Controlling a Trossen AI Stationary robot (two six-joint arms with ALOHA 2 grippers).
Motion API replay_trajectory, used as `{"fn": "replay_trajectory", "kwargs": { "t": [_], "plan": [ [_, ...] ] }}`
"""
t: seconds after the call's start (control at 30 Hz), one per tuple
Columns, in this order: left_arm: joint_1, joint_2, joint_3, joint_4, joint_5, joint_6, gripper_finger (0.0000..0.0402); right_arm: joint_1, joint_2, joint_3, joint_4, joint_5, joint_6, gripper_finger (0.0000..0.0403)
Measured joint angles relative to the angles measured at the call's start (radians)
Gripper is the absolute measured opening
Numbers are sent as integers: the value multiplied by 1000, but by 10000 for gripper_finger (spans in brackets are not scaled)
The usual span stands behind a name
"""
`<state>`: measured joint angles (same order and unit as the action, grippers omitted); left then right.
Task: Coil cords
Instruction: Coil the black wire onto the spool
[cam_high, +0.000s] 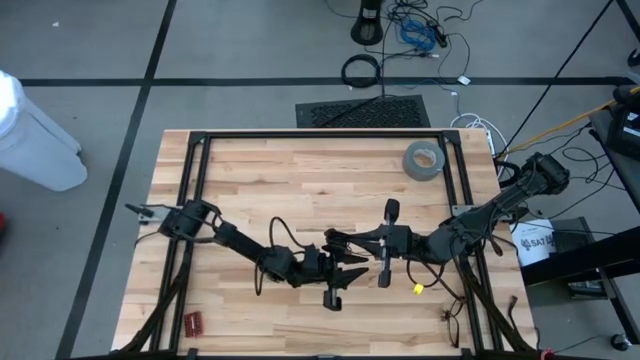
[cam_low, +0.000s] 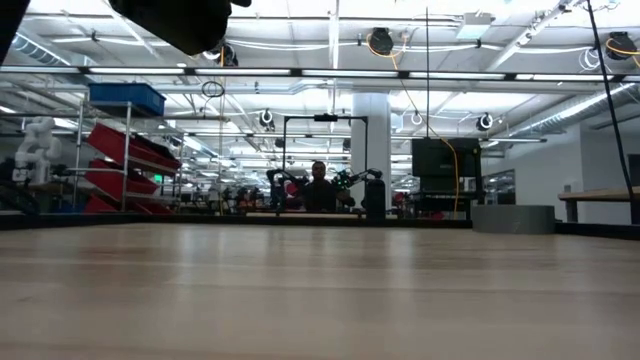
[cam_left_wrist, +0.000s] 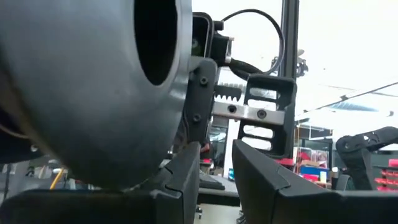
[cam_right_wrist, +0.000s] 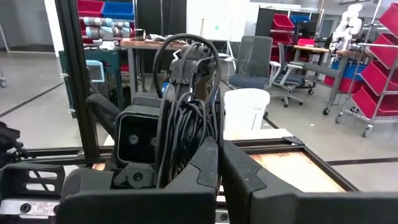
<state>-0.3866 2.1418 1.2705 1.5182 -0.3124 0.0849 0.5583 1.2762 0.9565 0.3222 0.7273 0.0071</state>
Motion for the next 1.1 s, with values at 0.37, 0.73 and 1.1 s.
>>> {"fn": "replay_trajectory", "kwargs": {
  "t": [0.37, 0.73, 1.1],
  "plan": [
    [14, 0, 0, 1, 4, -103, 101, 0, 1, 0, 11, -3, -25, 0],
    [13, -1, 1, 22, 5, -50, 101, -2, 2, -2, 131, 0, -145, 0],
    [-2, -8, -38, 38, -51, -42, 101, 27, -1, -2, 179, 5, -195, 0]
  ]
}}
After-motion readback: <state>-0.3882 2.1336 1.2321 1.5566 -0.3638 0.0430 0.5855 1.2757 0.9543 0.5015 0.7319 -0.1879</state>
